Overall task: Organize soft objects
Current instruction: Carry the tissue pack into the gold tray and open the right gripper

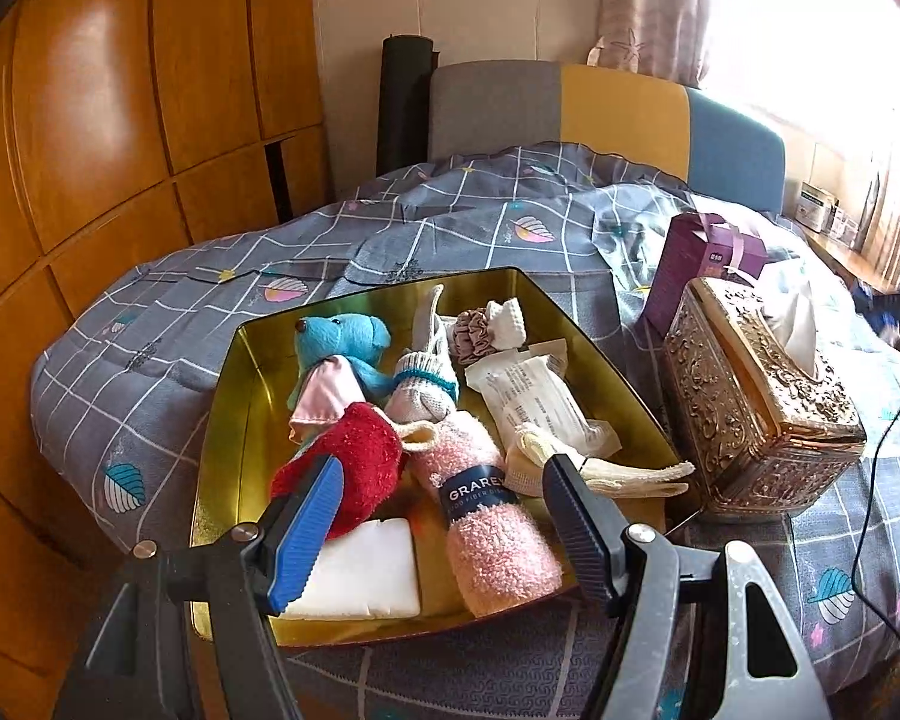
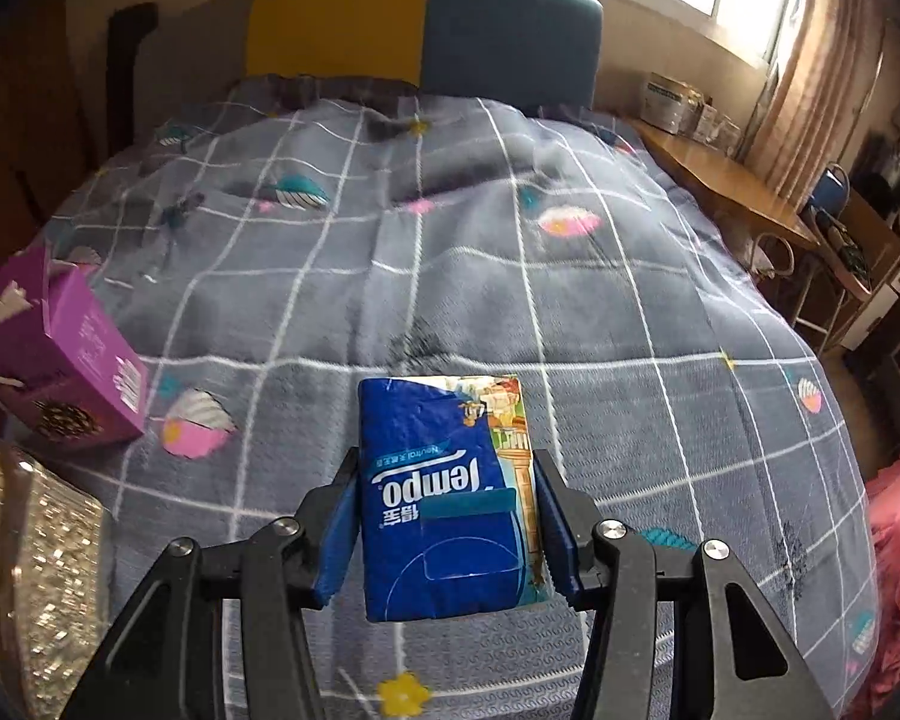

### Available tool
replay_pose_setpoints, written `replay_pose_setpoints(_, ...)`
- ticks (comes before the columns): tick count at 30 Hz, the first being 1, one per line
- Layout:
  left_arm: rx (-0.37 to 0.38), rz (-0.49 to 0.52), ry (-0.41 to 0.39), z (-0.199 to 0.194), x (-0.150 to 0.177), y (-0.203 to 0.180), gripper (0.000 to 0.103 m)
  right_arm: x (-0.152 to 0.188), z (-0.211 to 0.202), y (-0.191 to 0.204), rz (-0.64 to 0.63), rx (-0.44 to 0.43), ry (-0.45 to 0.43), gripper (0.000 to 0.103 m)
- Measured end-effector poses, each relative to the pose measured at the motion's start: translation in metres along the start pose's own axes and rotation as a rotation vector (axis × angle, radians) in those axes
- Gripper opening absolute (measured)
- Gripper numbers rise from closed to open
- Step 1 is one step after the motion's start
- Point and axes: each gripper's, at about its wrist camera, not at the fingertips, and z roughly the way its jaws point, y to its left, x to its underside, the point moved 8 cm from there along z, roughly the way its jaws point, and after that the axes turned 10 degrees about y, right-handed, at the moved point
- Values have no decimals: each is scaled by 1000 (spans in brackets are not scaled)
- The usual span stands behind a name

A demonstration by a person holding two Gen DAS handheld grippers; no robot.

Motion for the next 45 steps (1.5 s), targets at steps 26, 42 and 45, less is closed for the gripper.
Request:
replay_pose_setpoints(26,-98,-174,-36,-12,-3,82,70,112,-124,389,-730,-615,-23,53)
replay_pose_setpoints(42,-94,-200,-8,-1,5,84,70,132,-31,459,-707,-409,75,59)
replay_pose_setpoints(45,-98,-206,-5,-1,5,83,70,132,-39,452,-682,-423,49,78)
